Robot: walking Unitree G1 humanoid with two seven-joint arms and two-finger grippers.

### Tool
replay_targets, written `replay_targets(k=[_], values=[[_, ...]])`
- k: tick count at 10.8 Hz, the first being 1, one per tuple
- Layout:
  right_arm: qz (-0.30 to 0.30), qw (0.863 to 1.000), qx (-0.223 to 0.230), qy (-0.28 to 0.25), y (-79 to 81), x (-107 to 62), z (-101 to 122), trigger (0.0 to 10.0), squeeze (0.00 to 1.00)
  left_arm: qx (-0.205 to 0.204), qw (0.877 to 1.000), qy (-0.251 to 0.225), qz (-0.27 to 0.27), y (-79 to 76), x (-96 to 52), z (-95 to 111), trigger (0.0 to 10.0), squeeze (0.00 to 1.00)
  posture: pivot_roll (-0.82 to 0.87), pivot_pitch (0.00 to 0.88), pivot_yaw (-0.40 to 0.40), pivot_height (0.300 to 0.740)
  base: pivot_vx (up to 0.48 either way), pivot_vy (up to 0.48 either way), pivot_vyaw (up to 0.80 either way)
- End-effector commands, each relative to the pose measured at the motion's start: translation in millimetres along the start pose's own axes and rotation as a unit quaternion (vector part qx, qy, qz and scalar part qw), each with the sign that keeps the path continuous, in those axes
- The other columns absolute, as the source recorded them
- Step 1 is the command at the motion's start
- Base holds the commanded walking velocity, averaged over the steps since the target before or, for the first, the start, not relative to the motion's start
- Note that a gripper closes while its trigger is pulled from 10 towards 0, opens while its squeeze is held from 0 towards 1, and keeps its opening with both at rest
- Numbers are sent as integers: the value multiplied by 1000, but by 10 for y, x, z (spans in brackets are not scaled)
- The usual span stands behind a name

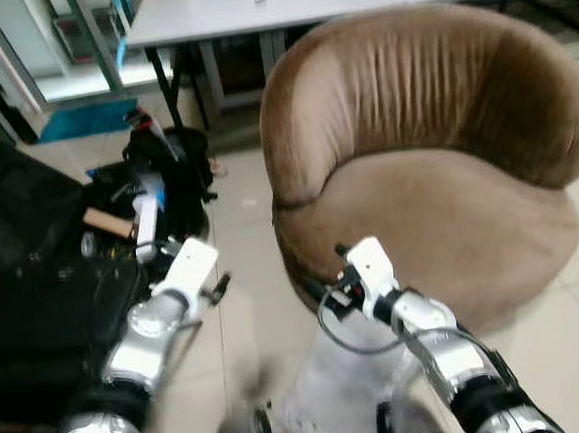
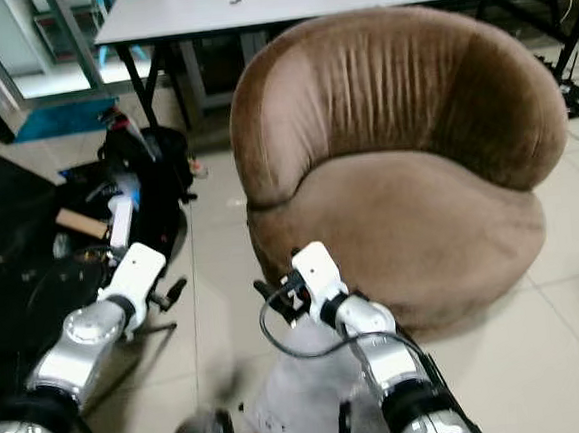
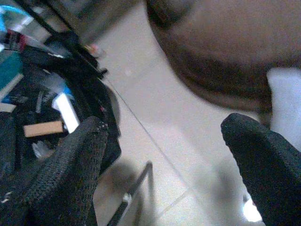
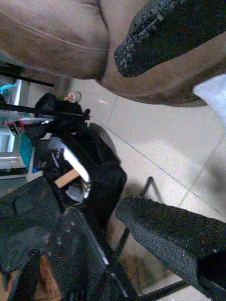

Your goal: Move the pillow to the sofa from floor

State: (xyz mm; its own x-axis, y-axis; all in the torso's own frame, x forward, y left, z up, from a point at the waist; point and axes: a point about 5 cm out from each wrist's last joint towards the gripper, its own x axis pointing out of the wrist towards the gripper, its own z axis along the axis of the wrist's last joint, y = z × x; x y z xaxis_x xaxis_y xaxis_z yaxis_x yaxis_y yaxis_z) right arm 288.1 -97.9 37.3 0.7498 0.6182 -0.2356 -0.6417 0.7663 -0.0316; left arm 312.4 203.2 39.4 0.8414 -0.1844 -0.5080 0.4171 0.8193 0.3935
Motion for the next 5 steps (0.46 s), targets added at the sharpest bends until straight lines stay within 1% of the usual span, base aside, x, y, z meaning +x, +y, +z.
replay_targets(k=[1,2,3,4,5], values=[[0,1000,-21,-4,-2,-9,52,10000,0,43,999,12,-22,44,25,-9,10000,0,-125,0,75,590,0,0,0],[0,1000,-26,-6,-4,-24,64,10000,0,71,997,20,-29,62,38,-21,10000,0,-130,0,76,580,0,0,0],[-5,999,-32,-10,-14,-42,83,10000,0,110,993,29,-31,106,56,-12,10000,0,-143,0,84,561,0,0,0],[-11,999,-31,-13,-37,-39,99,10000,0,112,993,26,-28,128,70,15,10000,0,-154,0,95,561,0,0,0],[-21,999,-27,-21,-78,-12,141,10000,0,129,991,22,-34,111,90,47,10000,0,-153,0,100,561,0,0,0]])
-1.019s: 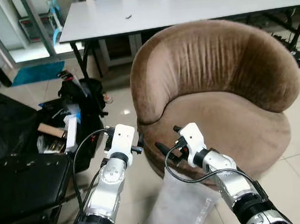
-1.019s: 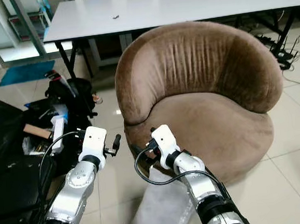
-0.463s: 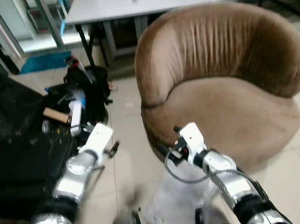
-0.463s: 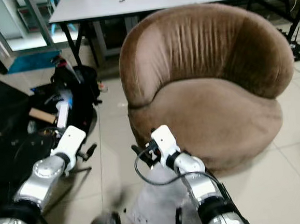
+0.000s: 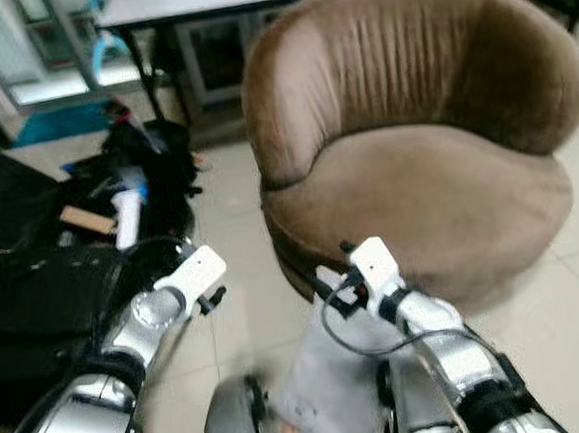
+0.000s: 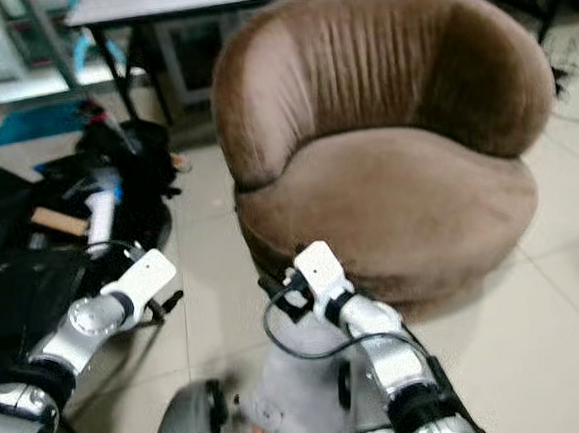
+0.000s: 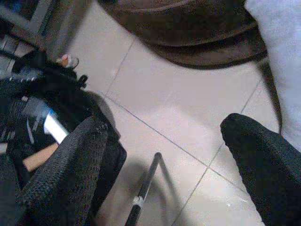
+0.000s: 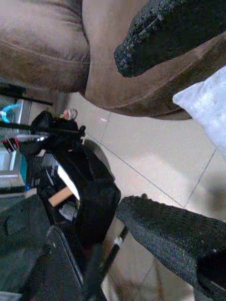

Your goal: Move the pillow to the sofa from floor

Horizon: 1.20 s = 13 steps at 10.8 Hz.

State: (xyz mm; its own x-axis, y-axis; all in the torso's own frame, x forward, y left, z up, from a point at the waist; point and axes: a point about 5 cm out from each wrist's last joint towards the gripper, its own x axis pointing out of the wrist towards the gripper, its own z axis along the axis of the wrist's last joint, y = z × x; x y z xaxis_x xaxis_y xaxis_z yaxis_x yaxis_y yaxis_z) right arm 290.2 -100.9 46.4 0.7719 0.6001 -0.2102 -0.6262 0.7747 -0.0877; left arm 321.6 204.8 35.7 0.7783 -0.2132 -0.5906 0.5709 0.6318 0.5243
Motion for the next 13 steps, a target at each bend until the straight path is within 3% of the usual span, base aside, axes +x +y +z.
replay_targets(k=[1,3,5,8,9,11,13], values=[[-9,1000,-5,-13,-61,46,99,10000,0,43,999,-6,-1,54,15,82,10000,0,-158,0,112,561,0,0,0],[-7,1000,-3,-16,-33,37,115,10000,0,129,991,6,-18,17,48,122,10000,0,-173,0,125,541,0,0,0],[-6,1000,-2,-15,10,-41,70,10000,0,190,981,24,-26,-10,59,101,10000,0,-198,0,135,511,0,0,0],[-13,1000,1,-13,16,-124,46,10000,0,192,981,29,-9,24,72,130,10000,0,-218,0,143,471,0,0,0],[-19,1000,1,-11,8,-157,40,10000,0,121,992,26,12,54,77,142,10000,0,-223,0,146,451,0,0,0],[-17,1000,2,-5,23,-186,20,10000,0,29,999,18,37,7,85,118,10000,0,-226,0,146,426,0,0,0],[-17,1000,4,-5,17,-203,38,10000,0,-33,998,-5,53,-103,106,134,10000,0,-221,0,137,426,0,0,0]])
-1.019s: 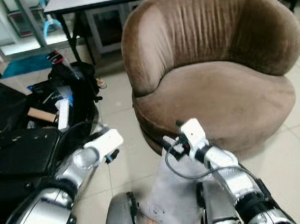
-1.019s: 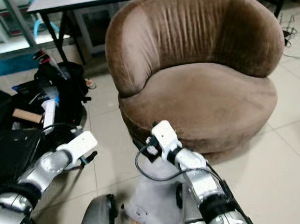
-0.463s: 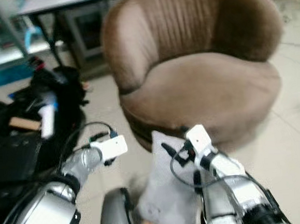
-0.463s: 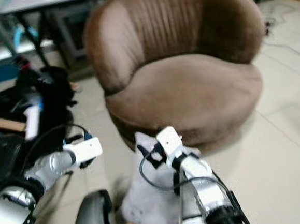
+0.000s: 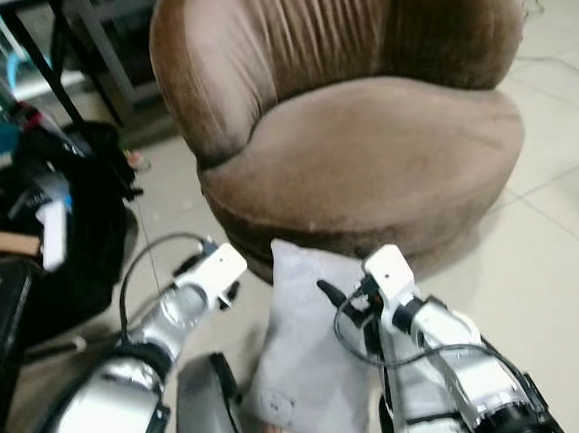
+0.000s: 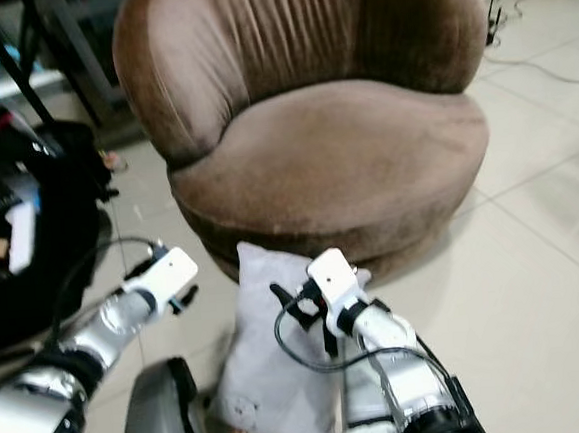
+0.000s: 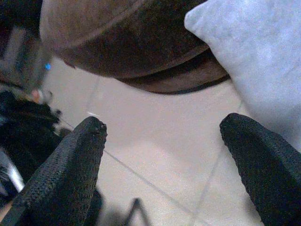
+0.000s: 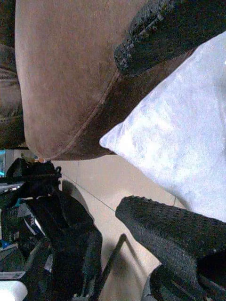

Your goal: Move the pillow to the sofa from floor

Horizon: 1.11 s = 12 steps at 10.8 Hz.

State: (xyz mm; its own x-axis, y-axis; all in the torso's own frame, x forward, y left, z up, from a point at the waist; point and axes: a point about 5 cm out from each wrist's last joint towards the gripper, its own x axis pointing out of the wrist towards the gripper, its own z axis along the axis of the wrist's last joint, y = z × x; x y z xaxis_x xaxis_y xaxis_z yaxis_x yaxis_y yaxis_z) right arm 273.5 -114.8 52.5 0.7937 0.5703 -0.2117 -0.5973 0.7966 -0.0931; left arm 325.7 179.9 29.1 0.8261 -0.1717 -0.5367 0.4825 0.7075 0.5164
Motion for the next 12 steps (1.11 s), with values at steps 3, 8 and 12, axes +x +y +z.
replay_targets(k=[3,8,12], values=[[35,999,-23,-8,-233,-255,220,10000,0,34,999,-13,9,96,-3,57,10000,0,-215,0,132,426,0,0,0],[101,995,-25,3,-155,-720,443,10000,0,173,985,-7,-14,87,31,165,10000,0,-298,0,150,426,0,0,0],[86,996,-23,25,-121,-888,437,10000,0,188,982,3,-10,66,46,173,10000,0,-341,0,160,416,0,0,0]])
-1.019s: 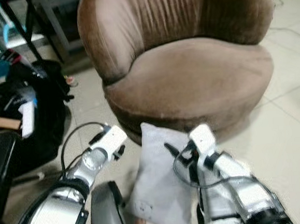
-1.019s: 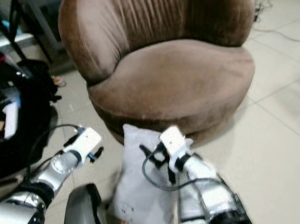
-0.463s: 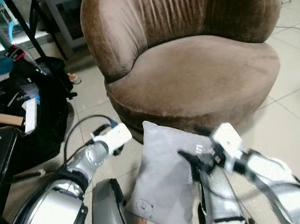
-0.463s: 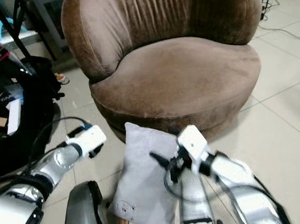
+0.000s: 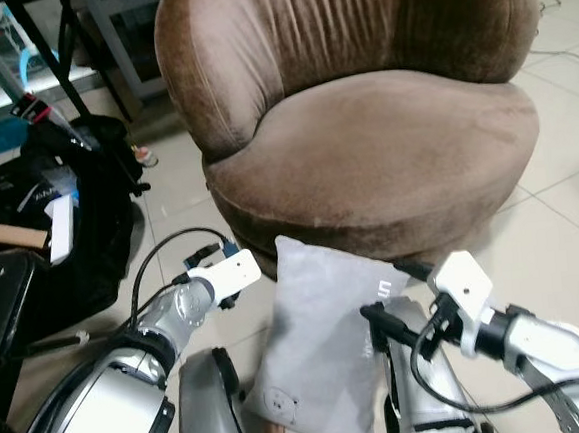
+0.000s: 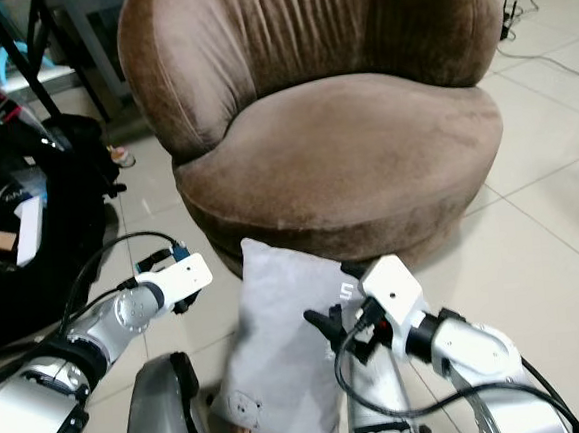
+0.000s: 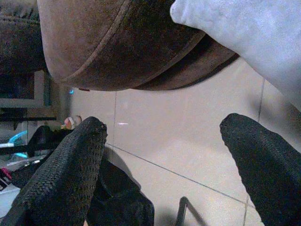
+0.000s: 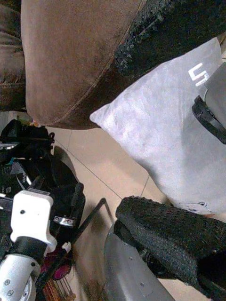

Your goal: Move the pillow to the sofa from floor

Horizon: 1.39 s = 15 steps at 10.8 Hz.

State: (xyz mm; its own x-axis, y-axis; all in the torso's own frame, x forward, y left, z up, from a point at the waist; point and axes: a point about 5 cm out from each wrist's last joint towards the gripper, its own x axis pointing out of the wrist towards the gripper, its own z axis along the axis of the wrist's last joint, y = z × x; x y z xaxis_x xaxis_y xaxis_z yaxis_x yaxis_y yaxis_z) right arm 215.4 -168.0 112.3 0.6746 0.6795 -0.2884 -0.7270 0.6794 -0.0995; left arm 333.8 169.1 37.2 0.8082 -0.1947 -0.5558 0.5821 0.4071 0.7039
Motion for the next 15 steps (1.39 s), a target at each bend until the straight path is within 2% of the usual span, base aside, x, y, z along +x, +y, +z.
replay_targets(k=[1,3,6,8,11,13,15], values=[[1,1000,3,-8,22,-6,39,10000,0,6,1000,7,8,66,2,0,10000,0,-342,0,161,401,0,0,0],[-5,1000,4,-8,25,4,45,10000,0,8,1000,5,6,45,7,15,10000,0,-341,0,162,376,0,0,0],[-2,1000,10,-6,111,41,43,10000,0,34,999,5,4,47,13,32,10000,0,-336,0,165,331,0,0,0],[-2,1000,7,-5,142,-34,63,10000,0,59,998,4,-1,50,29,84,10000,0,-363,0,161,331,0,0,0],[-20,1000,6,11,128,-212,74,10000,0,98,995,-13,-6,7,73,254,10000,0,-439,0,164,331,0,0,0],[-36,999,6,28,185,-447,122,10000,0,126,992,-26,-17,-110,112,409,10000,0,-531,38,157,331,0,0,0],[-51,998,10,36,222,-610,168,10000,0,128,991,-33,-15,-148,135,520,10000,0,-582,68,153,331,0,0,0]])
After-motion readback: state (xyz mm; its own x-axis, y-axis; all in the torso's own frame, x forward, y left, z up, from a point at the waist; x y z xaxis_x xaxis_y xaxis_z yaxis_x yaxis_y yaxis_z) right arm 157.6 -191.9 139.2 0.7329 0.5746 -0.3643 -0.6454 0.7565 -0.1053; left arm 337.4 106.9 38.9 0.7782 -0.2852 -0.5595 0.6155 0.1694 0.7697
